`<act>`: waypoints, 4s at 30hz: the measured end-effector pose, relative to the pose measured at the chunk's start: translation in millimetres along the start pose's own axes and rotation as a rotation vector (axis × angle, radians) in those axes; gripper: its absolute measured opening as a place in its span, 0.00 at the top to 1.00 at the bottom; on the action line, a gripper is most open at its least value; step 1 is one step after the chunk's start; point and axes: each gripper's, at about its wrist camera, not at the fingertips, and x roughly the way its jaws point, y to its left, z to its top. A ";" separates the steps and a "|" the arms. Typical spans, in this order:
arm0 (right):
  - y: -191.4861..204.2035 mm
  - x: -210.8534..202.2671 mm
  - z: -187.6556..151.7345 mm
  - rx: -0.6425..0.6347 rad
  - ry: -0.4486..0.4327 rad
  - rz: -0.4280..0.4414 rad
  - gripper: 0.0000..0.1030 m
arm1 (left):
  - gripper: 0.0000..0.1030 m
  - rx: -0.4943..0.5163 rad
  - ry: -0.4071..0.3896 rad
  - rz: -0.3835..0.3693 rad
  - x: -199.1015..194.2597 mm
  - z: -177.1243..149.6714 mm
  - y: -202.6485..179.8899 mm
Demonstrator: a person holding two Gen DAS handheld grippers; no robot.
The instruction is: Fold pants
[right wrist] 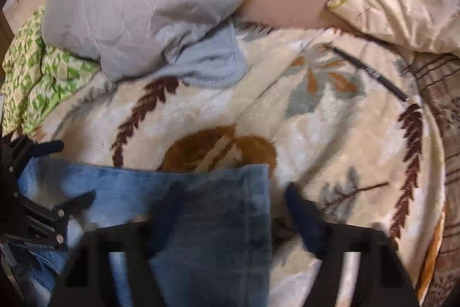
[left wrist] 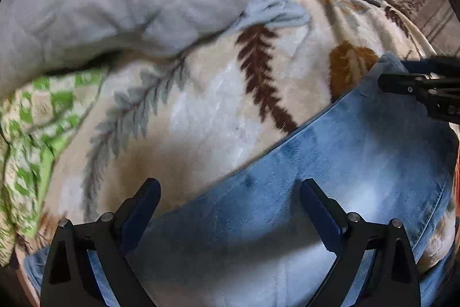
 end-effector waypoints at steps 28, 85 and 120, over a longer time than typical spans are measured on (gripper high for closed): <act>62.7 -204.3 -223.5 -0.082 -0.278 0.107 0.88 | 0.92 0.013 -0.374 -0.081 -199.9 -218.3 -68.4; 354.4 -150.3 -273.9 -0.519 -0.282 0.208 0.10 | 0.01 -0.399 -0.153 0.269 -230.8 -401.0 136.0; 356.0 -142.5 -291.6 -0.668 -0.184 0.294 0.88 | 0.76 -0.395 -0.159 -0.059 -191.9 -424.3 145.5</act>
